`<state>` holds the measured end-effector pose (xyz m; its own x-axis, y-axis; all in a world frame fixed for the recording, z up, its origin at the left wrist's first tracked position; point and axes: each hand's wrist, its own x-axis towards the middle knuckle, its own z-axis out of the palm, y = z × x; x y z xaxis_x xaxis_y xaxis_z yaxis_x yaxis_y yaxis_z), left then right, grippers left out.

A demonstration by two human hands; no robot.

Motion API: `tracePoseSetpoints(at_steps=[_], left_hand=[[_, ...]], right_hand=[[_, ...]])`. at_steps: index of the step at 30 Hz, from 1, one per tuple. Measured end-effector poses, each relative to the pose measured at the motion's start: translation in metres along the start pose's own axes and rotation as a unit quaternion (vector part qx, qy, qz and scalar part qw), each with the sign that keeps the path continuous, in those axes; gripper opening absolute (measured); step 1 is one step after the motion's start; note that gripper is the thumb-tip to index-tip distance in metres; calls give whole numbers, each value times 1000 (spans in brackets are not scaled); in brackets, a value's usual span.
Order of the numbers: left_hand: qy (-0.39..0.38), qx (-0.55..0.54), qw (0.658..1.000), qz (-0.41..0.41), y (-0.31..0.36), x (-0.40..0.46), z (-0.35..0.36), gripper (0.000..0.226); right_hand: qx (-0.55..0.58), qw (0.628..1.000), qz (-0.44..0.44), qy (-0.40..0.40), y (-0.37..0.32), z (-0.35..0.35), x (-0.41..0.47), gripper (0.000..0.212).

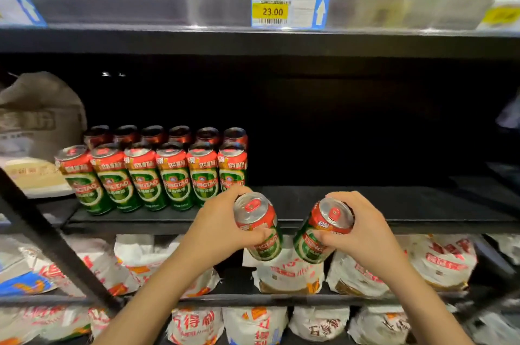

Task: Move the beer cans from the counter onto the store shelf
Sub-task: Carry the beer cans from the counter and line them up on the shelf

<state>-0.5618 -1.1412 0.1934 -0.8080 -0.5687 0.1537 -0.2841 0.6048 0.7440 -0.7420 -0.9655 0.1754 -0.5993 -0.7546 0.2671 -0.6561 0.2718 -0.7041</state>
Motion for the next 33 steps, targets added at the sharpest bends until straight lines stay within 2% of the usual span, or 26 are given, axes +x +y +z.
tracePoseSetpoints(at_steps=[6,10,12,16,21,24,28,33], left_hand=[[-23,124,988,86,26,94,2,58],[-46,219,971,80,38,158,8,54],[-82,248,963,64,38,185,11,55],[-127,245,960,37,25,224,14,55],[-132,282,949,48,3,250,18,60],[-169,312,934,42,-2,258,18,47],[-180,338,923,26,-10,261,18,63],[-200,363,910,10,-17,260,19,59]], right_hand=[[-44,999,-12,-4,25,-8,70,53],[-36,999,3,-27,39,-9,116,55],[-44,998,16,-46,48,-5,138,58],[-50,991,65,-107,63,5,174,53],[-30,992,52,-109,65,20,202,54],[-46,989,38,-136,65,29,213,54],[-32,986,37,-162,65,42,224,61],[-16,984,39,-173,62,54,232,69]])
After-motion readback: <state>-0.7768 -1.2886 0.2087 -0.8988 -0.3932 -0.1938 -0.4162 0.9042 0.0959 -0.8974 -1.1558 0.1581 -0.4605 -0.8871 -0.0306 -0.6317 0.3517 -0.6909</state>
